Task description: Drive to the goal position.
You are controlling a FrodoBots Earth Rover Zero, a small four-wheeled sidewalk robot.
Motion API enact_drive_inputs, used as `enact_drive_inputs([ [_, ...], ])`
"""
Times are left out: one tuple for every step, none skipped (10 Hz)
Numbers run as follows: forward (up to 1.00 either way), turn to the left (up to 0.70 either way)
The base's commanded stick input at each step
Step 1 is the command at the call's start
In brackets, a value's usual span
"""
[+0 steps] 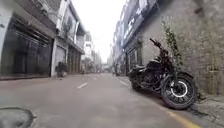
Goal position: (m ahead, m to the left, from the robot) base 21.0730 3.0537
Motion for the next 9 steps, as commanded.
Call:
enact_drive_inputs([
  [0.50,0.00],
  [0.50,0.00],
  [0.50,0.00],
  [0.50,0.00],
  [0.50,0.00],
  [0.50,0.00],
  [0.50,0.00],
  [0.50,0.00],
  [0.50,0.00],
])
